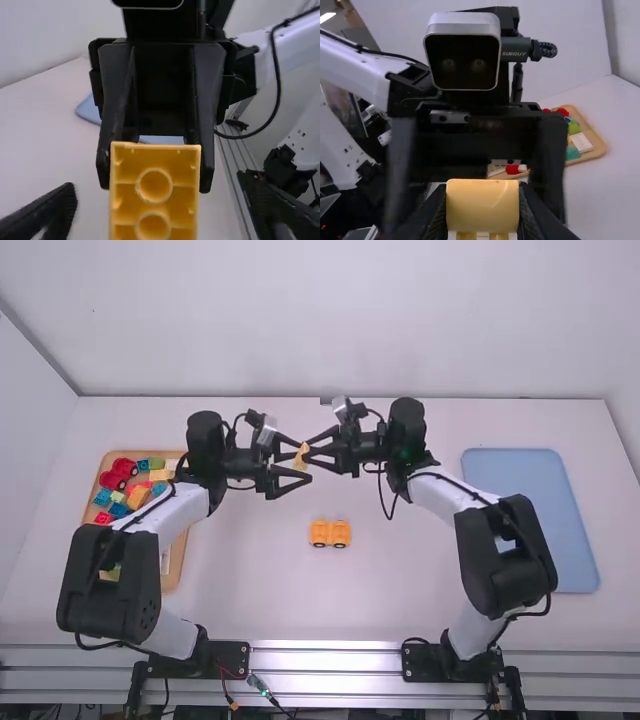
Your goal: Assemble lego blocks to make yellow taxi
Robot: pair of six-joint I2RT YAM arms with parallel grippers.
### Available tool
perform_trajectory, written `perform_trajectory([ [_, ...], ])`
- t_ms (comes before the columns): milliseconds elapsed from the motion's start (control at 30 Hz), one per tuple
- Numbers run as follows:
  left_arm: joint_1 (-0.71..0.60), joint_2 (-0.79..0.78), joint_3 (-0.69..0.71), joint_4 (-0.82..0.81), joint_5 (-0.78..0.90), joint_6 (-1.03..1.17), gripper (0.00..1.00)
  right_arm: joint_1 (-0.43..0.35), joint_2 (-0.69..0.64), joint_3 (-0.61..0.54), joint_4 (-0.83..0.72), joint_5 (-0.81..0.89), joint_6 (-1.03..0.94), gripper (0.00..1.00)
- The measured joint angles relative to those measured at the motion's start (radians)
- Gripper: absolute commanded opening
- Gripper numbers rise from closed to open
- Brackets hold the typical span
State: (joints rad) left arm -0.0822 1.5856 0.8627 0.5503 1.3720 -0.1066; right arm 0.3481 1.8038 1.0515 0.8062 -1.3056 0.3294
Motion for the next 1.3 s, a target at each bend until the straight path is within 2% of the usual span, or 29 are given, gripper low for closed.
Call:
perform_trajectory([
  [167,0.000,0.000,-0.006,-0.148,-0.147,-0.001,0.99,-0.003,0.000,0.000,-0.095,0.151,-0.043,0.19],
  [300,0.000,0.000,-0.011,-0.276,-0.336,-0.001,0.99,-0.031,0.000,0.000,-0.267,0.371,-0.095,0.19],
  [400,0.000,0.000,-0.012,-0.336,-0.505,-0.001,0.99,-0.052,-0.005,0.001,-0.448,0.523,-0.142,0.16],
  [433,0.000,0.000,-0.012,-0.343,-0.583,-0.004,0.99,-0.061,-0.015,0.001,-0.554,0.599,-0.169,0.15],
  [500,0.000,0.000,-0.012,-0.326,-0.701,-0.024,0.99,-0.070,-0.045,0.001,-0.723,0.732,-0.208,0.13],
  [667,0.000,0.000,-0.012,-0.244,-0.863,-0.071,0.99,-0.053,-0.143,0.000,-0.969,0.972,-0.218,0.13],
  [733,0.000,0.000,-0.012,-0.190,-0.918,-0.090,0.99,-0.032,-0.199,0.000,-1.091,1.077,-0.196,0.19],
  [833,0.000,0.000,-0.012,-0.143,-0.975,-0.107,0.99,-0.001,-0.230,0.001,-1.194,1.177,-0.151,0.21],
  [1000,0.000,0.000,-0.012,-0.109,-1.061,-0.114,0.99,0.039,-0.228,0.001,-1.375,1.250,-0.051,0.07],
  [1133,0.000,0.000,-0.012,-0.101,-1.103,-0.114,0.99,0.060,-0.227,0.001,-1.456,1.262,0.026,0.11],
  [1300,0.000,0.000,-0.012,-0.103,-1.120,-0.115,0.99,0.071,-0.227,-0.020,-1.437,1.253,0.093,0.13],
])
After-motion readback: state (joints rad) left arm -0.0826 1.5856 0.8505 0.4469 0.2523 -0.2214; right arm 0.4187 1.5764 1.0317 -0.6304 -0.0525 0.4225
